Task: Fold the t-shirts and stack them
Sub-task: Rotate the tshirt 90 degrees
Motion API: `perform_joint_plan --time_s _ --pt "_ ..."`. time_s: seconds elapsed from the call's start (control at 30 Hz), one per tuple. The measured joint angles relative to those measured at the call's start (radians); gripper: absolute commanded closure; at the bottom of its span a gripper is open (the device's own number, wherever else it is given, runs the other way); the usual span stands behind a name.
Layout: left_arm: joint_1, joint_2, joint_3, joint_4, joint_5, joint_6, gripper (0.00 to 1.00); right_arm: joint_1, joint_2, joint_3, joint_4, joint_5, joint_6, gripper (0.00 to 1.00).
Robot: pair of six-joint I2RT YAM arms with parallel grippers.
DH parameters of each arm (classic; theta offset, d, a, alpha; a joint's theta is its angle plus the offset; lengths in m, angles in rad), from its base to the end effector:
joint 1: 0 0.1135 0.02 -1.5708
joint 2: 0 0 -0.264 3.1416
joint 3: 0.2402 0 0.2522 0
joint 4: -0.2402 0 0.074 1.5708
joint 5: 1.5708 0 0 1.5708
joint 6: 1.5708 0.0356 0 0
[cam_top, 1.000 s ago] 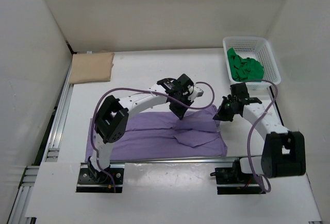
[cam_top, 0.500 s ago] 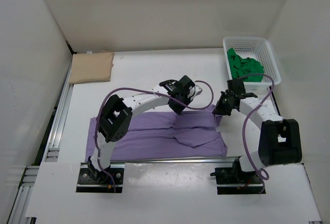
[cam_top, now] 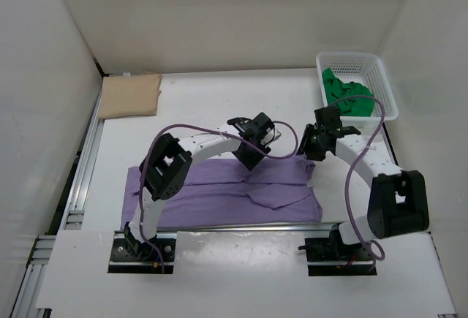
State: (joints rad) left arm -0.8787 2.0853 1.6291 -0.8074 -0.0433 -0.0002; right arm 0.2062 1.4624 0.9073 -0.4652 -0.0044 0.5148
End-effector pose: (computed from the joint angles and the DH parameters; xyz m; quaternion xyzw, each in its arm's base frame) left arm 0.2752 -0.3296 0.1848 0.4172 0.8956 -0.0457 0.1475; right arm 0.2824 0.0592 0.2044 0.1473 0.9510 0.0978 0.2536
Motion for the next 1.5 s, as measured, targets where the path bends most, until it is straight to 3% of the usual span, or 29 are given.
perform_joint_plan --time_s 0.17,0.3,0.4,0.57,0.67,0.8,1.0,1.13,1.37,1.5 --pt "0.022 -0.074 -0.055 -0.019 -0.076 0.000 0.40 0.059 -0.136 0.007 -0.068 0.053 0.009 0.55" --pt "0.103 -0.279 -0.232 -0.016 -0.153 0.001 0.40 0.076 -0.248 -0.046 -0.127 0.081 0.055 0.64" --pt "0.237 -0.437 -0.395 -0.016 -0.228 0.001 0.41 0.082 -0.322 -0.149 -0.171 0.085 0.110 0.74" --pt "0.586 -0.582 -0.674 0.008 -0.345 0.000 0.41 0.108 -0.426 -0.352 -0.229 0.076 0.242 0.90" --pt "0.740 -0.589 -0.772 0.037 -0.397 0.001 0.41 0.127 -0.431 -0.444 -0.226 0.047 0.320 0.91" --pt "0.863 -0.531 -0.805 0.078 -0.428 0.001 0.44 0.133 -0.371 -0.427 -0.211 0.027 0.367 0.91" --pt "0.919 -0.467 -0.767 0.075 -0.445 0.014 0.44 0.142 -0.137 -0.285 -0.267 0.012 0.362 0.93" --pt "0.969 -0.490 -0.772 0.083 -0.415 0.017 0.39 0.179 0.042 -0.130 -0.339 0.052 0.335 0.93" --pt "1.169 -0.543 -0.800 0.073 -0.340 0.008 0.36 0.213 0.456 0.393 -0.363 0.187 0.284 0.94" --pt "1.189 -0.583 -0.790 0.013 -0.285 0.008 0.28 0.210 0.678 0.739 -0.386 0.264 0.282 0.93"
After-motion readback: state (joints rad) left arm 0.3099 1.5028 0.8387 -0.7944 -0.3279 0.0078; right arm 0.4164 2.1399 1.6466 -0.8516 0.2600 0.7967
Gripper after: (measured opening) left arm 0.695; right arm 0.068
